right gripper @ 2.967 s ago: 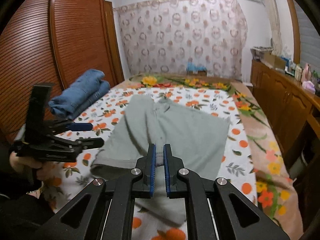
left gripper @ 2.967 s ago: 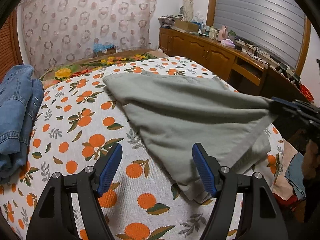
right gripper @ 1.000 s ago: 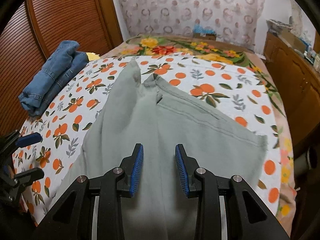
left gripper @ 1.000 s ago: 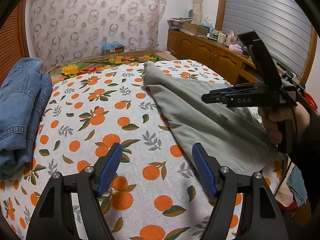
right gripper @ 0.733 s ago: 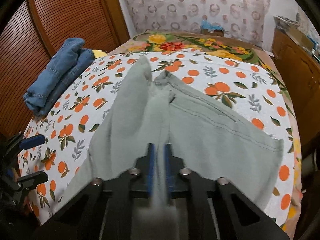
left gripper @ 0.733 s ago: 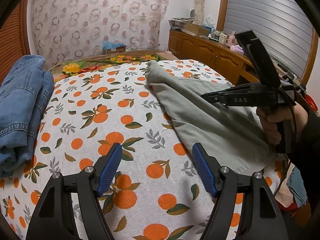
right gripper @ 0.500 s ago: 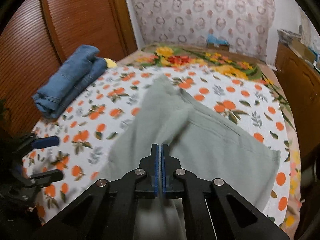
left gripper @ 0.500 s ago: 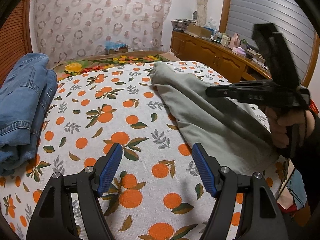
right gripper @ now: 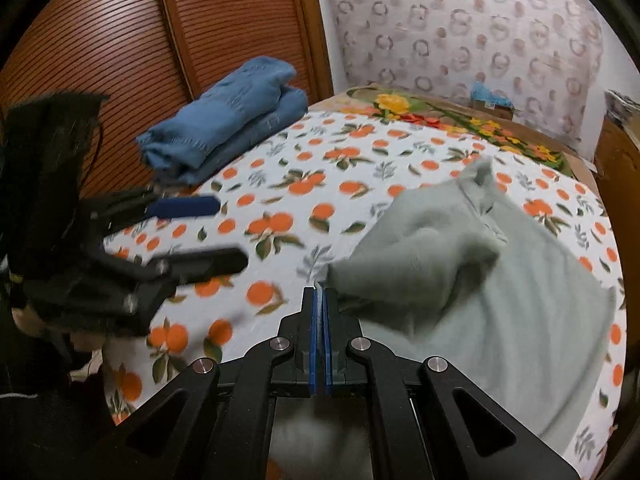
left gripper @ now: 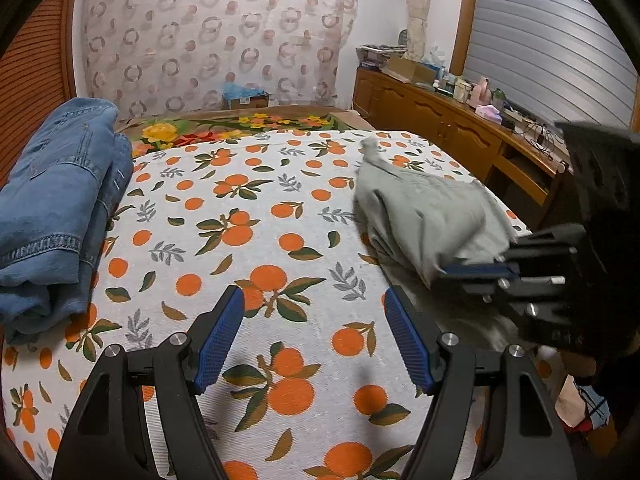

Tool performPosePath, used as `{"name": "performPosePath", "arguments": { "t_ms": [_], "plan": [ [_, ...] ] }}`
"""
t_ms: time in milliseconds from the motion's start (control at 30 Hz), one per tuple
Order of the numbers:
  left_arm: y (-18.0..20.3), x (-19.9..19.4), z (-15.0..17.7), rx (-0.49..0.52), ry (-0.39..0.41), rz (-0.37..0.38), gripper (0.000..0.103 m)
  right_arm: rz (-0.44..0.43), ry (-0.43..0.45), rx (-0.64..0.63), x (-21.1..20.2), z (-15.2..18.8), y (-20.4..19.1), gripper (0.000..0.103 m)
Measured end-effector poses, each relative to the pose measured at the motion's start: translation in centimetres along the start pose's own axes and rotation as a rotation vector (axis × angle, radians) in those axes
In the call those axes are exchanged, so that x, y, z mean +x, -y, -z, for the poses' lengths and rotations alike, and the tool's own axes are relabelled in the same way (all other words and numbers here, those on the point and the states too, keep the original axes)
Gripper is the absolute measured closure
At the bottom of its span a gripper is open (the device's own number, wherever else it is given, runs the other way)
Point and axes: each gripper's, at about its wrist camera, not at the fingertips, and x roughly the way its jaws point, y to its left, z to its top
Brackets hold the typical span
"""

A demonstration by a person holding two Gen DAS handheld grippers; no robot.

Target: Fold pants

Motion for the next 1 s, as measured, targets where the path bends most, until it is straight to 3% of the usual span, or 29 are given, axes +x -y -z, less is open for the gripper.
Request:
{"name": "performPosePath", "arguments": {
  "t_ms": [267, 433, 533, 600, 833, 1000],
  "plan": [
    [-0.2, 0.0, 0.0, -0.003, 0.001, 0.000, 0.030, 0.061, 0.049, 0.042, -3.4, 1.4, 1.2, 0.090],
    [0.0, 0.0, 0.1, 0.004, -0.005, 0.002, 0.030, 0.142, 0.067, 0.087, -5.4, 2.3, 2.8, 0.087],
    [0.3, 0.1, 0.2, 0.012, -0.009, 0.002, 0.030, 0.194, 0.049, 0.115, -5.4, 2.5, 4.4, 0.076],
    [0.4, 0.1, 0.2, 0.013, -0.010, 0.002, 0.030, 0.210, 0.031, 0.118, -4.7, 2.5, 4.9, 0.074],
    [0.9, 0.3, 0.3, 0.019, -0.017, 0.000, 0.030, 0.170, -0.071, 0.063, -0.9, 1.0, 4.1, 0.073],
    [0.9, 0.4, 0.3, 0.021, -0.019, 0.001, 0.030, 0.135, -0.093, 0.062, 1.0, -0.7, 4.1, 0.073]
  ]
}}
